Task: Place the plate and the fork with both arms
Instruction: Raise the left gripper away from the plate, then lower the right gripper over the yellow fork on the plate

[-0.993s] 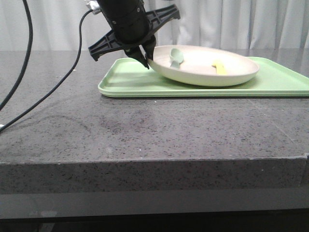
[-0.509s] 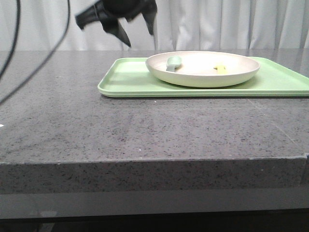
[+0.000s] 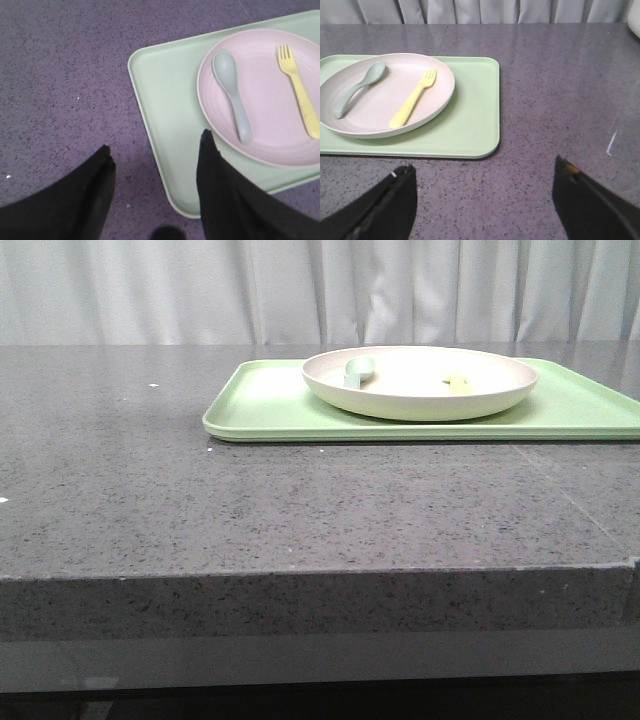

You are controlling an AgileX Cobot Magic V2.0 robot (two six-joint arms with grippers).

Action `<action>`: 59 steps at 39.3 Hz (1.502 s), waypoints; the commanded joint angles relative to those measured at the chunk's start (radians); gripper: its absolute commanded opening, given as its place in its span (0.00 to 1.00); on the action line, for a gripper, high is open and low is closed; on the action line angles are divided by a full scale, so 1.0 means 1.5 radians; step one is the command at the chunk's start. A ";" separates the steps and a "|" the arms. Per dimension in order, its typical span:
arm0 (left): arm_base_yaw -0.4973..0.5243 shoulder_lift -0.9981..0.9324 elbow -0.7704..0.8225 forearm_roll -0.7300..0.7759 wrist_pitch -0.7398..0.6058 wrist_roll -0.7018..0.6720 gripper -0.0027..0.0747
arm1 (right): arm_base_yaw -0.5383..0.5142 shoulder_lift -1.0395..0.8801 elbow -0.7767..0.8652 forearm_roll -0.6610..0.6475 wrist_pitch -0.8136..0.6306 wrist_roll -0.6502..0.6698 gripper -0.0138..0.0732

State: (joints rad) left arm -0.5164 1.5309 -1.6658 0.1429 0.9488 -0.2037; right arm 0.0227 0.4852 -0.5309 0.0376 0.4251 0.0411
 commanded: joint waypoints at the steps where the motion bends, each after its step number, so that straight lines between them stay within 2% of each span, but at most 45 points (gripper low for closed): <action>1: 0.042 -0.089 0.050 -0.077 -0.039 0.099 0.51 | 0.000 0.007 -0.021 0.003 -0.041 -0.003 0.83; 6: 0.101 -0.186 0.175 -0.121 -0.076 0.190 0.51 | 0.006 0.023 -0.040 0.029 -0.016 -0.003 0.83; 11: 0.135 -0.303 0.320 -0.121 -0.103 0.192 0.51 | 0.034 0.090 -0.105 0.032 0.062 -0.006 0.83; 22: 0.135 -0.435 0.471 -0.118 -0.102 0.193 0.51 | 0.145 0.248 -0.242 0.032 0.137 -0.038 0.83; 31: 0.135 -0.464 0.498 -0.118 -0.102 0.193 0.51 | 0.194 0.389 -0.352 0.032 0.169 -0.038 0.83; 43: 0.135 -0.464 0.501 -0.118 -0.102 0.193 0.51 | 0.194 0.581 -0.546 0.032 0.298 -0.012 0.83; 59: 0.135 -0.464 0.501 -0.117 -0.102 0.193 0.51 | 0.176 0.802 -0.771 0.023 0.393 0.048 0.83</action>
State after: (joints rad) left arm -0.3170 0.8422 -0.8876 -0.0250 0.8618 0.0882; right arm 0.2959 1.6686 -1.5964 0.0862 1.0175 0.1038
